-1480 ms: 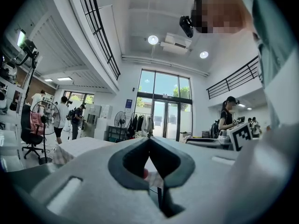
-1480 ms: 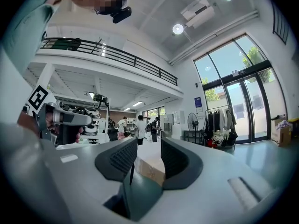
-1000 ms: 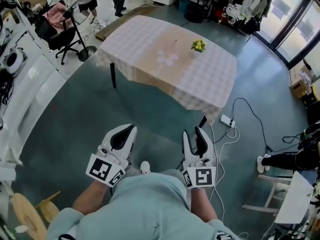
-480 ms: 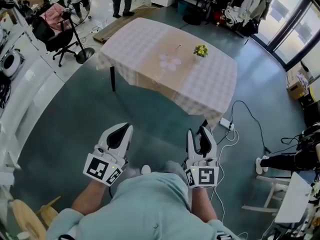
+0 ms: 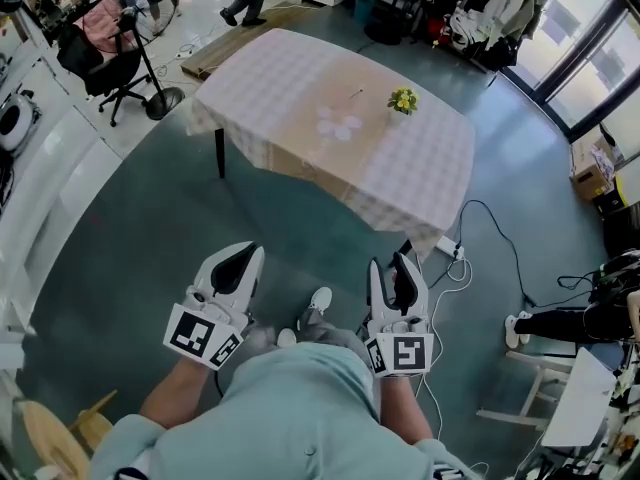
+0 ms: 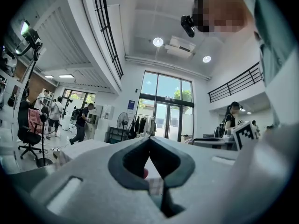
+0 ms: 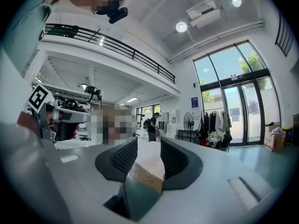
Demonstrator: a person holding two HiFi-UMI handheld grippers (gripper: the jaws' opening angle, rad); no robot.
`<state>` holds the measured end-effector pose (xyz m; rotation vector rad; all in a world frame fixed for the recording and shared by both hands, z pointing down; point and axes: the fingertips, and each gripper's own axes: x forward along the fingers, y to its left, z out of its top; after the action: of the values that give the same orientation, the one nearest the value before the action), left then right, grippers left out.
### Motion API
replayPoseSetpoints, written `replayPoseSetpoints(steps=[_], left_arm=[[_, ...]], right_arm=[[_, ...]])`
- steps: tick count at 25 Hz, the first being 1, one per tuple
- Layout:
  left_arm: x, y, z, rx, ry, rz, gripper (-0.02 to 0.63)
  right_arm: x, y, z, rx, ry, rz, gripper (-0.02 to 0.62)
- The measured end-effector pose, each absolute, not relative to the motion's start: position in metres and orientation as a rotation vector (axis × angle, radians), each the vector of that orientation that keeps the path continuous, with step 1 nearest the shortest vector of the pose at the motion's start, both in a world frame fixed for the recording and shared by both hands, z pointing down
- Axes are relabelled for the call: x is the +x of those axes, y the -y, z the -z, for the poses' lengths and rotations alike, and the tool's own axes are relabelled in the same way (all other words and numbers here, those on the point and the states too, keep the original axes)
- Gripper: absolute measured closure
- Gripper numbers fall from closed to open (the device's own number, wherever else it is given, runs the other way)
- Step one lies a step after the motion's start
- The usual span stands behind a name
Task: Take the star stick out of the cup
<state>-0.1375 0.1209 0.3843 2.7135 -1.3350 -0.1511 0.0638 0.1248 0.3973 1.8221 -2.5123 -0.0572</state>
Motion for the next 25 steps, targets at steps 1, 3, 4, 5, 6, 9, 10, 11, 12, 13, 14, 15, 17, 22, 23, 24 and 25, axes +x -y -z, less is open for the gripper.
replayPoseSetpoints(steps=[1, 3, 4, 5, 6, 9, 10, 11, 12, 13, 14, 15, 17, 22, 23, 24, 25], left_arm=[[-0.138, -0.117, -0.384, 2.710, 1.340, 0.147, 0.601], [-0.137, -0.109, -0.383, 2.704, 1.350, 0.138, 0.601], [-0.136, -0.104, -0.383, 2.702, 1.355, 0.136, 0.601], [-0.135, -0.099, -0.382, 2.700, 1.359, 0.133, 0.601], [-0.134, -0.094, -0.381, 2.700, 1.364, 0.130, 0.601], [-0.127, -0.079, -0.379, 2.697, 1.374, 0.125, 0.601], [-0.124, -0.074, -0.379, 2.696, 1.377, 0.123, 0.601], [-0.122, -0.068, -0.379, 2.694, 1.381, 0.120, 0.601], [-0.119, -0.063, -0.379, 2.693, 1.384, 0.116, 0.601], [-0.117, -0.057, -0.379, 2.693, 1.388, 0.111, 0.601], [-0.115, -0.050, -0.378, 2.695, 1.391, 0.107, 0.601], [-0.112, -0.044, -0.377, 2.696, 1.394, 0.106, 0.601], [-0.105, -0.028, -0.374, 2.698, 1.401, 0.107, 0.601], [-0.083, 0.007, -0.368, 2.704, 1.425, 0.101, 0.601], [-0.080, 0.014, -0.368, 2.703, 1.432, 0.096, 0.601], [-0.077, 0.020, -0.367, 2.703, 1.438, 0.091, 0.601], [-0.073, 0.025, -0.366, 2.702, 1.444, 0.085, 0.601]], right_arm=[[0.065, -0.121, -0.398, 1.818, 2.514, 0.052, 0.462], [0.066, -0.111, -0.400, 1.813, 2.518, 0.037, 0.462], [0.068, -0.106, -0.401, 1.811, 2.519, 0.032, 0.462], [0.068, -0.100, -0.400, 1.807, 2.522, 0.030, 0.462], [0.069, -0.094, -0.399, 1.802, 2.527, 0.030, 0.462], [0.074, -0.075, -0.399, 1.790, 2.539, 0.034, 0.462], [0.077, -0.068, -0.399, 1.788, 2.541, 0.032, 0.462], [0.079, -0.061, -0.400, 1.788, 2.543, 0.028, 0.462], [0.081, -0.055, -0.401, 1.788, 2.547, 0.025, 0.462], [0.082, -0.048, -0.402, 1.786, 2.553, 0.024, 0.462], [0.084, -0.042, -0.403, 1.783, 2.558, 0.026, 0.463], [0.086, -0.036, -0.403, 1.780, 2.561, 0.027, 0.463], [0.093, -0.022, -0.403, 1.776, 2.561, 0.024, 0.463], [0.117, 0.014, -0.402, 1.775, 2.568, 0.016, 0.463], [0.120, 0.020, -0.403, 1.771, 2.572, 0.016, 0.463], [0.123, 0.027, -0.403, 1.766, 2.577, 0.016, 0.465], [0.126, 0.033, -0.404, 1.761, 2.583, 0.015, 0.465]])
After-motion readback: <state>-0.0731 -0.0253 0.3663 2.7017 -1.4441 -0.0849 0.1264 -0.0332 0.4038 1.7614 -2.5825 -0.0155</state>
